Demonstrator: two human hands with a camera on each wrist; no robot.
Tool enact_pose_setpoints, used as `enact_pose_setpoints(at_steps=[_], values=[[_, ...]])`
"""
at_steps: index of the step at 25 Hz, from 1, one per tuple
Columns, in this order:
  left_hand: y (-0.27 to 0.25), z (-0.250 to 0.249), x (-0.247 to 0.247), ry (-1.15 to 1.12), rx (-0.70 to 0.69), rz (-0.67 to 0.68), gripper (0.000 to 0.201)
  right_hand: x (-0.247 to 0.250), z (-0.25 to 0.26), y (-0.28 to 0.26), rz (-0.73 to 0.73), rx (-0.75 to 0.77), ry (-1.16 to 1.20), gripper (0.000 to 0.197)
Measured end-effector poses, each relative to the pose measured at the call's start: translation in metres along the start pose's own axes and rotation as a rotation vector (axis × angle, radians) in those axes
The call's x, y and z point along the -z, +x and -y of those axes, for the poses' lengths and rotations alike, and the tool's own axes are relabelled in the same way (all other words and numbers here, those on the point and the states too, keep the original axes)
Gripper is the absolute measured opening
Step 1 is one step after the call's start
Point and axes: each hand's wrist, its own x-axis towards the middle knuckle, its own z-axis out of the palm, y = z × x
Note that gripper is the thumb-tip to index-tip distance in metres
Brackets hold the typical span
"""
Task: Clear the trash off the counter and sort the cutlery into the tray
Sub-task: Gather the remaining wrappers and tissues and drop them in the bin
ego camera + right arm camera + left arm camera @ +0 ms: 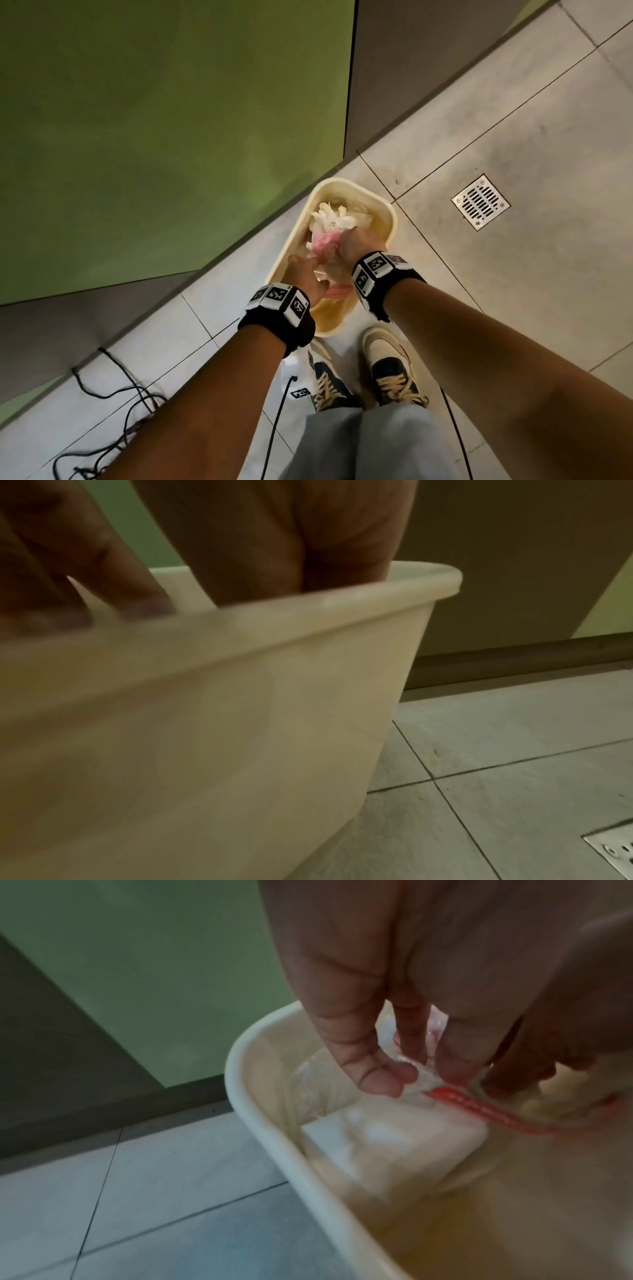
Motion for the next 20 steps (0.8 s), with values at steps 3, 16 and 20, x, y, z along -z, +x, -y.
enact_pose_setpoints(at_steps=[3, 16, 20], values=[[-0.02, -0.004, 0.004, -0.079, 0.021, -0.063, 0.05, 0.002, 0.0, -0.018, 0.014, -0.025, -0.22, 0.03], [-0.156, -0.03, 0.084, -0.275, 0.004, -0.208, 0.033, 0.065, -0.023, -0.159, -0.176, 0.059, -0.118, 0.043], [-0.256, -0.065, 0.138, -0.417, -0.133, -0.295, 0.03, 0.138, 0.003, -0.256, -0.264, 0.234, -0.103, 0.04]])
